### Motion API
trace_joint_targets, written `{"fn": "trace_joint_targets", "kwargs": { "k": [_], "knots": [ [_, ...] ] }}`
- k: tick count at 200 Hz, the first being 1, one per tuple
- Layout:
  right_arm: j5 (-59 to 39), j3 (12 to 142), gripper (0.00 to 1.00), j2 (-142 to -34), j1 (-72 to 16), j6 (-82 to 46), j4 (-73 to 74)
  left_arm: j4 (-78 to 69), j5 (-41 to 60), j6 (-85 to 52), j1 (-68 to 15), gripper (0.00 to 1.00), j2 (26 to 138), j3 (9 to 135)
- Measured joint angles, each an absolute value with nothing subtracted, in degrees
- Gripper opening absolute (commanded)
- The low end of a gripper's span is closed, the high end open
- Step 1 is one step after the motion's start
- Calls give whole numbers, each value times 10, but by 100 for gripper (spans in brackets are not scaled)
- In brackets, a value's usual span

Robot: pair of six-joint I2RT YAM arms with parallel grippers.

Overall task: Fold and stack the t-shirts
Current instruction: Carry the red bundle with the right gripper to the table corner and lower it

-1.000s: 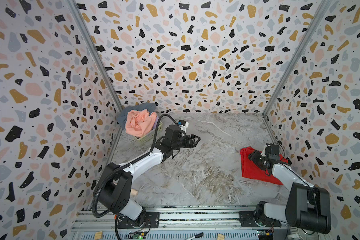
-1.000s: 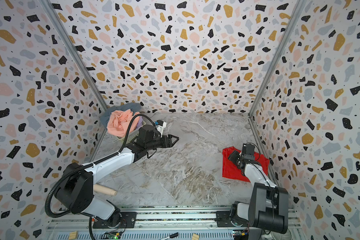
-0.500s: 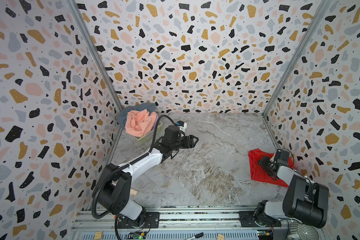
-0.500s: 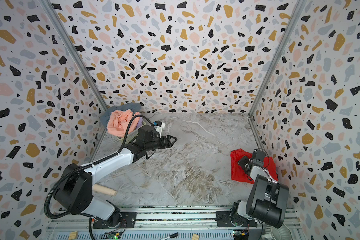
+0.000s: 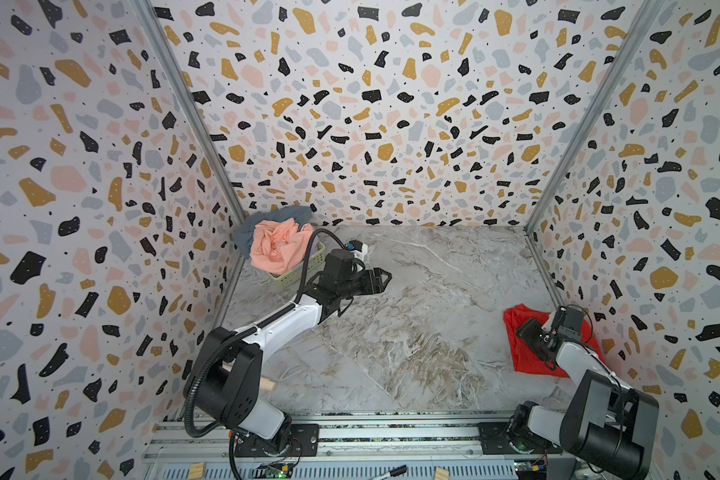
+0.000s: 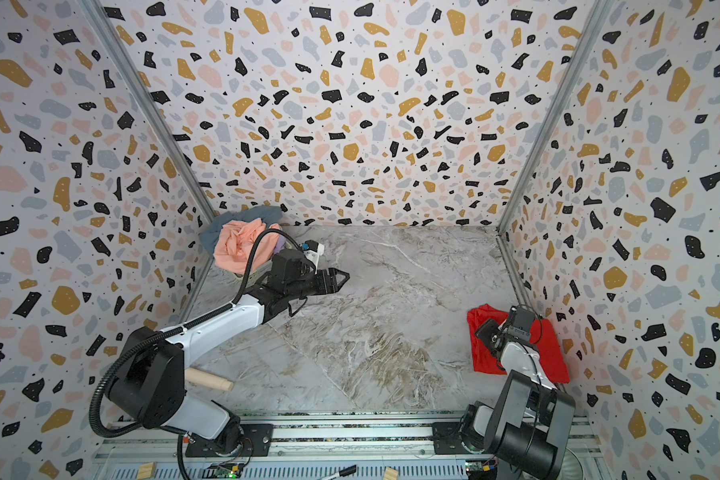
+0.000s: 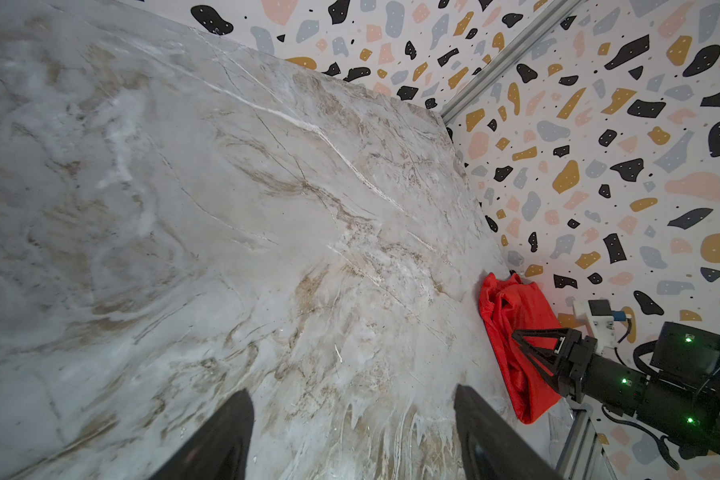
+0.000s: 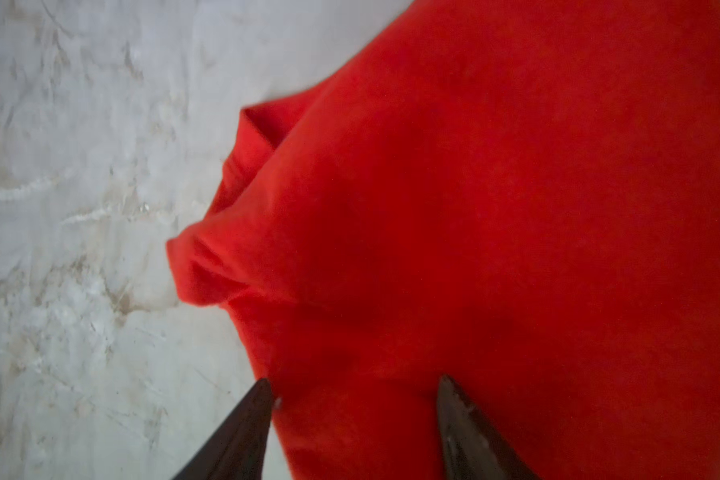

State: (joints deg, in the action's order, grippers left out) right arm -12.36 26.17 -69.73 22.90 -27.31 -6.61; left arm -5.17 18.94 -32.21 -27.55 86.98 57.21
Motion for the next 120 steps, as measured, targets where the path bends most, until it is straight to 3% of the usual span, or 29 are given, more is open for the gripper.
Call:
{"fn": "trace_joint_targets", "kwargs": {
  "k": [55,120],
  "knots": [
    [-131,258,63,-735,186,-276,2,-49,187,-322,-260,77,842,558],
    [-157,263,63,-773,59,-285,66,-45,184,-323,-245,77,820,543]
  ]
}}
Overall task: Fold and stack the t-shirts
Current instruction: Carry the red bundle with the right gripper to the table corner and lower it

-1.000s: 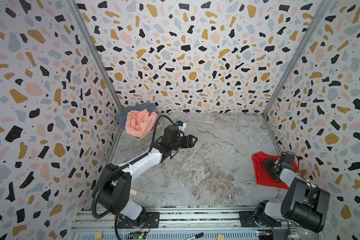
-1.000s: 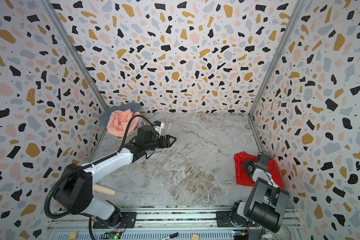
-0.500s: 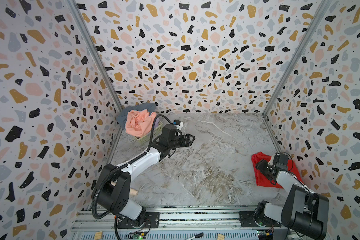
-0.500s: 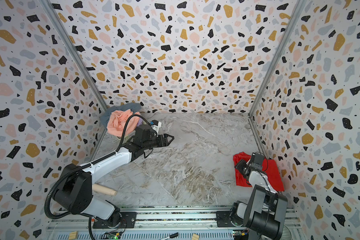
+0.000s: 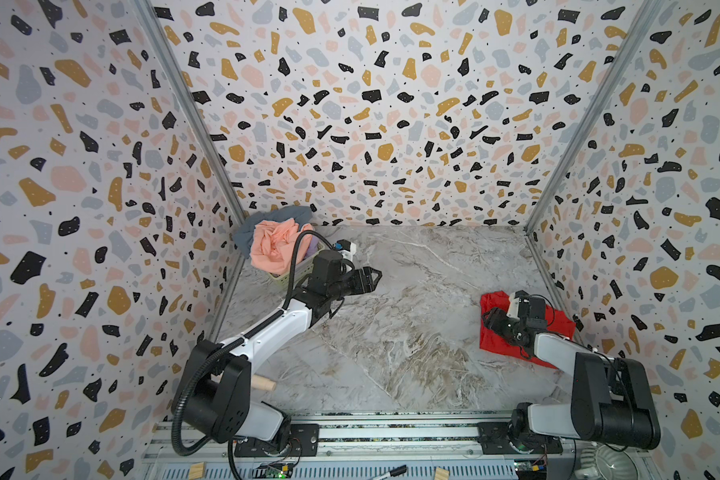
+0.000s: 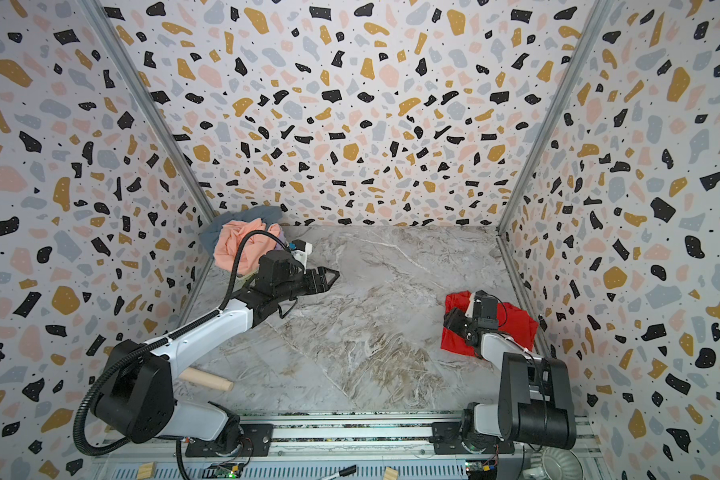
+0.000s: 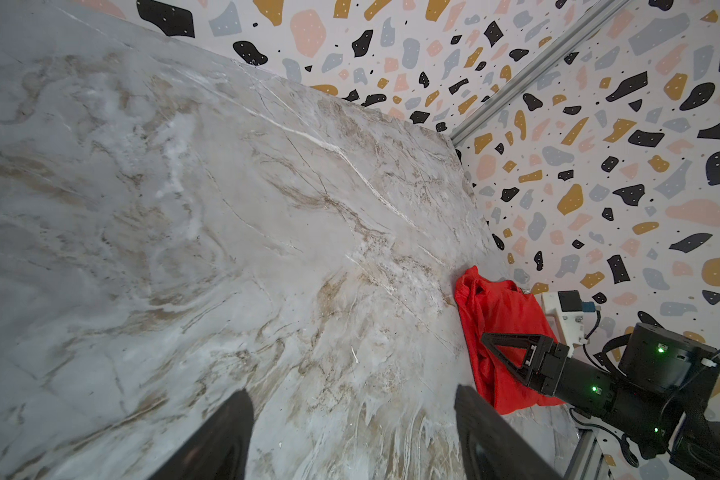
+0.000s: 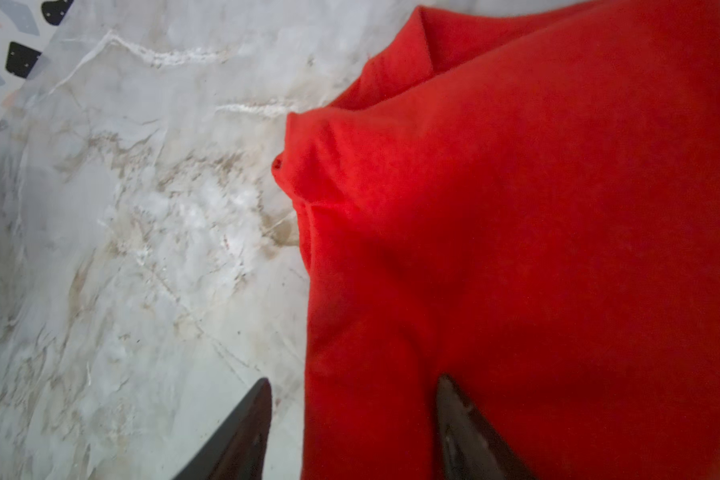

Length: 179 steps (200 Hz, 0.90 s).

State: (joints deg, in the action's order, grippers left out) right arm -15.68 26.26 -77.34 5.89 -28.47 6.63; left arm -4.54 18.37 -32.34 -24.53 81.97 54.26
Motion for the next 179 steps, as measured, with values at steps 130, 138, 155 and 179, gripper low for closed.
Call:
{"fn": "trace_joint_targets", "kwargs": {
  "k": [130,138,155,179],
  "knots": [
    [-122,310,71,-698,102,-299,-65,-43,177,-323,-240,77,803,537],
    [-119,327,70,-728,106,-300,-59,-43,177,-323,-240,77,803,537],
    [-109,348,70,-785,117,-300,-39,-43,177,-323,-240,77,803,537],
    [-106,361,69,-832,131,-297,-15,-43,176,-323,-239,77,800,536]
  ]
}}
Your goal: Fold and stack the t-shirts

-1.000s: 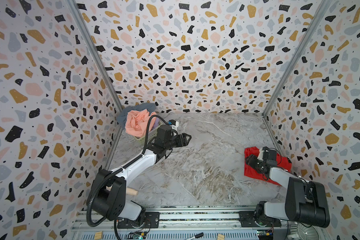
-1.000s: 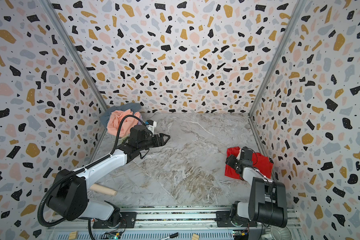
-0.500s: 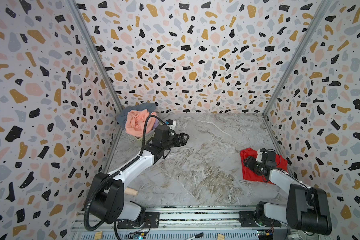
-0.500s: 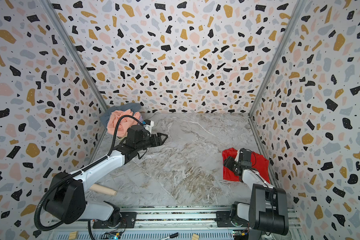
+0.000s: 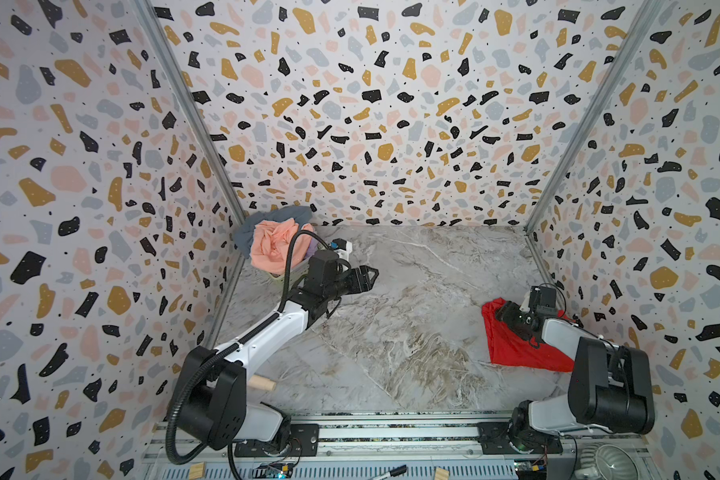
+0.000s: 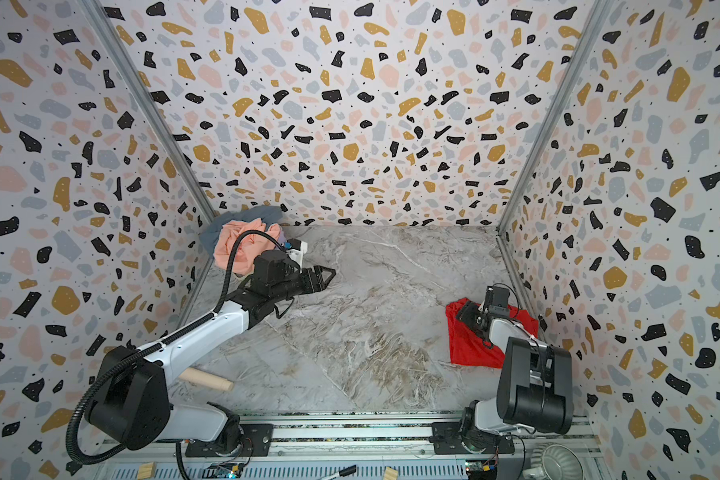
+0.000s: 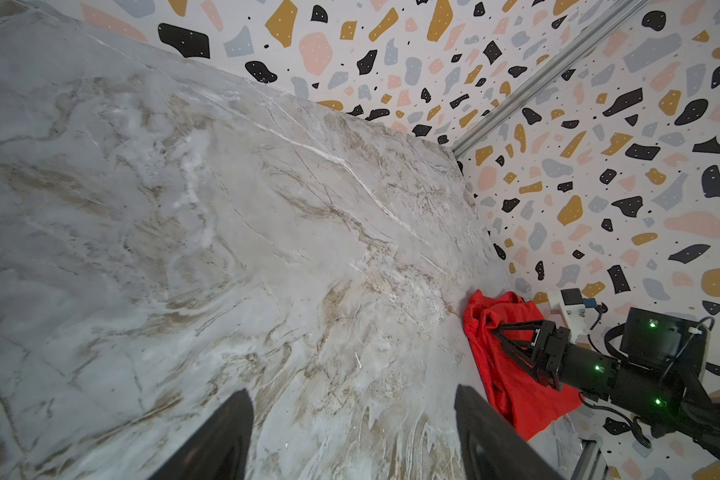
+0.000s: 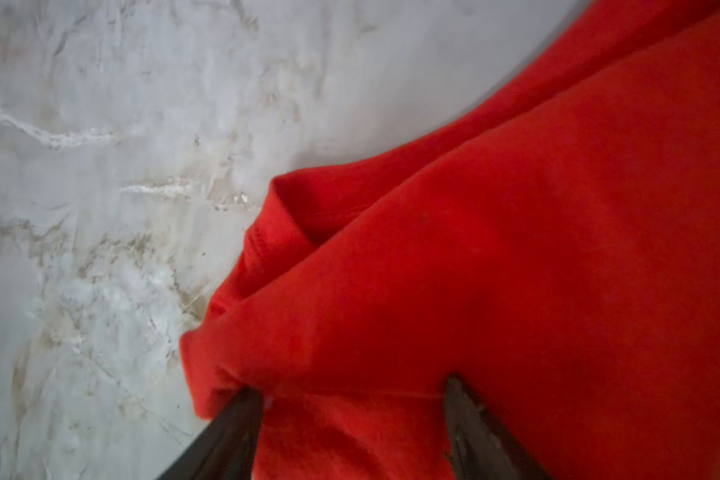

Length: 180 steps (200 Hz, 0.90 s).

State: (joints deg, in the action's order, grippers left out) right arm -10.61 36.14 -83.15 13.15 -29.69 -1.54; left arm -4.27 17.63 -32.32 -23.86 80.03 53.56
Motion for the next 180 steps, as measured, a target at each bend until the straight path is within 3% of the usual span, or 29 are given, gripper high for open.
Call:
{"fn": "trace_joint_targets", "kwargs": {
  "k": [63,138,156,158,180],
  "knots": [
    [-129,280,68,-776,134,-292,44,-39,164,-320,-230,77,784,531],
    [-131,255,69,-724,117,-284,12,-30,160,-311,-226,77,785,533],
    [-130,265,73,-724,105,-283,-5,-30,160,-307,-226,79,785,533],
    [-130,267,74,-723,103,-282,-7,-30,160,-306,-226,83,785,533],
    [-130,290,95,-707,78,-271,-31,-28,141,-287,-225,100,778,531]
  ]
}}
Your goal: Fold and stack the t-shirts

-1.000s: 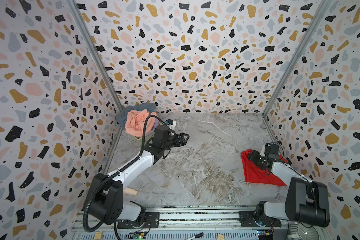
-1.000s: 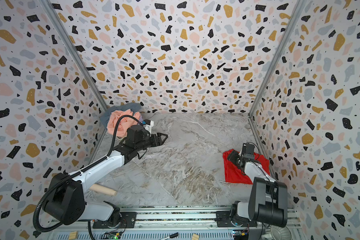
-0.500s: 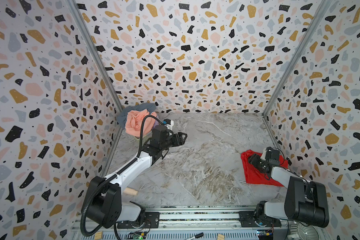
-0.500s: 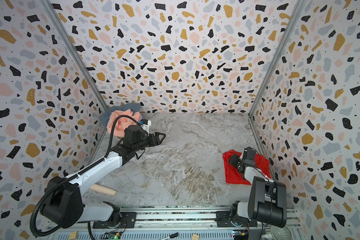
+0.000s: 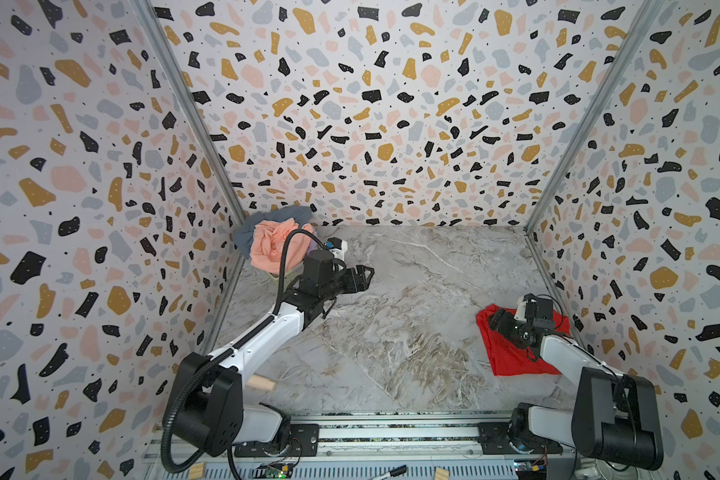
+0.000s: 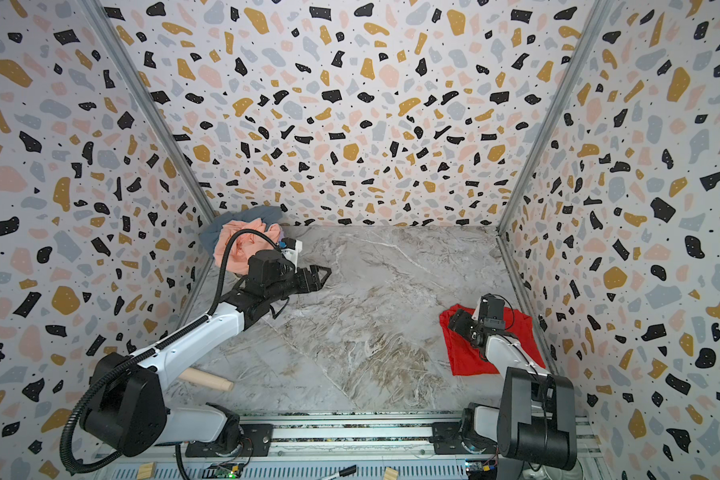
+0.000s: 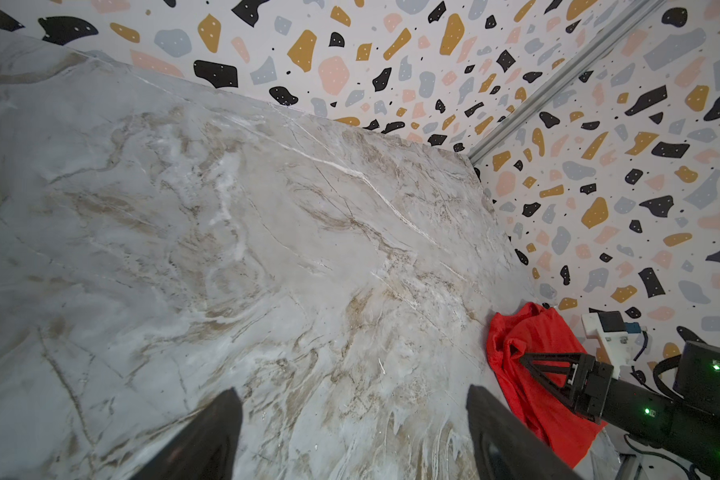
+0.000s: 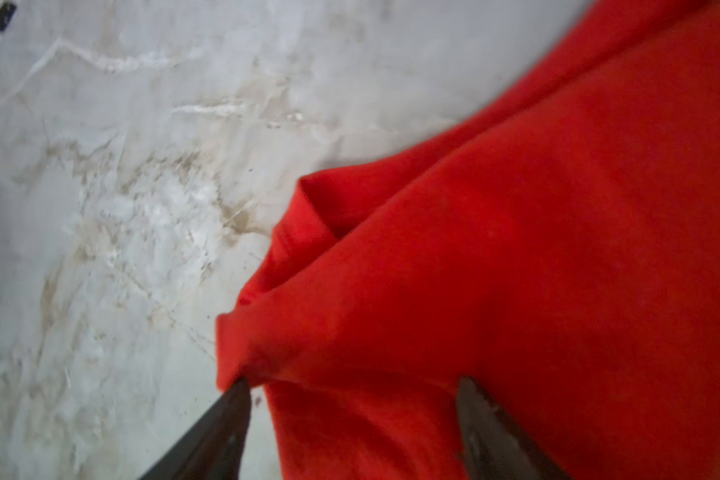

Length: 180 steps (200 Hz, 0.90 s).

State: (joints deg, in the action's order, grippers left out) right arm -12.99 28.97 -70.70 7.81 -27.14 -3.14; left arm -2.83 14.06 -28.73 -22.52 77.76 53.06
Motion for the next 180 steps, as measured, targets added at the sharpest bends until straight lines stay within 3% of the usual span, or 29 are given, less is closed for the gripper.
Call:
{"fn": "trace_joint_targets", "kwargs": {
  "k": [6,47,91,136,180],
  "knots": [
    [-129,296,100,-698,74,-267,-32,-27,127,-279,-224,100,770,527],
    [-98,360,99,-672,68,-239,12,-27,-25,-214,-187,100,686,492],
    [-6,311,99,-679,47,-200,156,-181,-235,-143,-100,100,605,326],
    [52,244,99,-686,35,-164,273,-342,-321,-64,-84,100,668,189],
    [71,172,99,-723,22,-120,432,-502,-333,-35,-58,100,753,123]
  ]
}}
